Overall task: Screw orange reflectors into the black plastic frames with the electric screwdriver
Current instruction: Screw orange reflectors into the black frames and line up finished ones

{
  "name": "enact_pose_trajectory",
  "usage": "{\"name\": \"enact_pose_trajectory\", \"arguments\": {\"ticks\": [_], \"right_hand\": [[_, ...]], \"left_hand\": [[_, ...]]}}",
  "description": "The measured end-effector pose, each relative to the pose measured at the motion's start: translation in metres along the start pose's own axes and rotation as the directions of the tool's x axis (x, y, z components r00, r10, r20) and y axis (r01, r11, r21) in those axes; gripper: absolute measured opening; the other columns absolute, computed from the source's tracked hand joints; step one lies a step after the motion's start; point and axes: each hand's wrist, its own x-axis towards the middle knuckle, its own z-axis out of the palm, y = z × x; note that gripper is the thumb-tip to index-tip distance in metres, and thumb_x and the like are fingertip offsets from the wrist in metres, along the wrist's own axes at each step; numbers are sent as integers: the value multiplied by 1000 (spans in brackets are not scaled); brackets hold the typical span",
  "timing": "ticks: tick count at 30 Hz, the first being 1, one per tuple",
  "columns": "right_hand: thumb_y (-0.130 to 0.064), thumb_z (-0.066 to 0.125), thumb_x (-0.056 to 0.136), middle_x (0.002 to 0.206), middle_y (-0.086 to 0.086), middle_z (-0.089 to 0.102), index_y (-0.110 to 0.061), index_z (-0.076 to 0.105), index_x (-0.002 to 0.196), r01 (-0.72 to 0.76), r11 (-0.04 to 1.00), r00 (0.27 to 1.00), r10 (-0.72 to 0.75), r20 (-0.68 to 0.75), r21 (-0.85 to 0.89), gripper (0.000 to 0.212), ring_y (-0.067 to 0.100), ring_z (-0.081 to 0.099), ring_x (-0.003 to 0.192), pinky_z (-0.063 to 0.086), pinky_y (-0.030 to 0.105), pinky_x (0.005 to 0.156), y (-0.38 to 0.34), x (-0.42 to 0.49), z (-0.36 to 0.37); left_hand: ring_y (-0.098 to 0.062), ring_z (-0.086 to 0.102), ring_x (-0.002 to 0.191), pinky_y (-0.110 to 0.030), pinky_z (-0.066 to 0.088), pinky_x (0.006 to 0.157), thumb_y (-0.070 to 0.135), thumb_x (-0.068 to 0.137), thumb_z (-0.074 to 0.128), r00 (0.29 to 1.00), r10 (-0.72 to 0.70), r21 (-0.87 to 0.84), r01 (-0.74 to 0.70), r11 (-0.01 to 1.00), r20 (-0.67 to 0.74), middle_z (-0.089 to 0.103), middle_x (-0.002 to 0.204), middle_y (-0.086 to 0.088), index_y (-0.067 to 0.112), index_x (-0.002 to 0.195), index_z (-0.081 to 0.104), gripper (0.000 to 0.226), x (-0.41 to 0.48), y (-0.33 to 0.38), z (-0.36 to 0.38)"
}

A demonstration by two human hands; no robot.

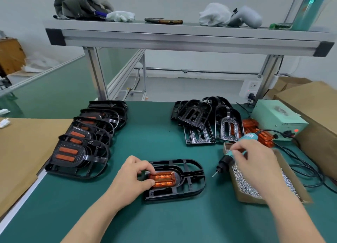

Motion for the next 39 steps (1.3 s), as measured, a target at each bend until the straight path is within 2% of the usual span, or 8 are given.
{"name": "enact_pose_trajectory", "arguments": {"ticks": [3, 7, 14, 21, 26, 30, 35, 39], "right_hand": [[-16, 63, 92, 90, 0, 69, -23, 67, 81, -117, 988, 991, 123, 55, -104, 13, 24, 57, 80, 39, 35, 67, 24, 3, -2], [-16, 63, 91, 94, 0, 72, -25, 70, 87, -142, 975, 980, 163, 115, -171, 12, 27, 62, 88, 49, 36, 74, 36, 1, 6], [-33, 68, 90, 114, -1, 69, -28, 70, 114, -121, 947, 938, 207, 277, -299, 24, 23, 63, 106, 53, 36, 87, 44, 2, 14], [-28, 68, 88, 93, -5, 66, -30, 63, 85, -113, 955, 944, 189, 271, -273, 6, 20, 60, 91, 52, 33, 77, 45, 1, 15], [-25, 59, 94, 95, -4, 67, -27, 63, 88, -131, 956, 949, 198, 246, -264, 7, 21, 60, 92, 51, 34, 77, 54, 1, 16], [-22, 60, 95, 95, -4, 69, -28, 64, 88, -181, 969, 953, 216, 212, -170, 10, 22, 61, 92, 51, 35, 79, 57, 0, 12], [-18, 67, 91, 79, -11, 69, -30, 62, 84, -185, 976, 981, 176, 86, 115, 15, 8, 62, 79, 49, 29, 69, 48, -5, -3], [-12, 70, 88, 73, -7, 73, -26, 58, 87, -59, 877, 995, 12, 101, 477, 18, -1, 61, 66, 40, 10, 60, -4, -24, -6]], "left_hand": [[-6, 45, 105, -24, 33, 91, 31, 87, 72, 980, 187, 149, -175, 973, -72, 51, 102, 14, 40, 98, 76, 15, 0, 11, 4], [-6, 51, 106, -31, 32, 97, 56, 95, 38, 912, 399, 407, -400, 821, 92, 61, 110, 22, 35, 114, 72, 44, -7, 24, 18], [-7, 51, 104, -28, 38, 96, 56, 101, 23, 913, 363, 469, -408, 783, 188, 52, 122, 22, 29, 124, 66, 56, -14, 9, 27], [-1, 48, 100, -29, 43, 92, 58, 99, 24, 928, 342, 429, -371, 824, 145, 50, 116, 27, 31, 120, 70, 57, -12, 12, 29], [3, 46, 104, -24, 35, 95, 61, 97, 22, 937, 311, 373, -349, 859, 160, 50, 115, 28, 34, 118, 71, 60, -14, 19, 28], [4, 48, 100, -25, 37, 94, 57, 97, 27, 946, 303, 339, -324, 883, 114, 52, 106, 31, 36, 104, 74, 52, -14, 26, 26], [-2, 61, 96, -20, 44, 87, 25, 92, 69, 965, 253, 128, -244, 961, -62, 64, 94, 23, 33, 94, 76, 10, -10, 46, 21], [-7, 66, 80, -11, 46, 73, 14, 83, 79, 969, 241, -53, -244, 968, -61, 67, 86, 20, 38, 91, 76, 26, -10, 72, 26]]}}
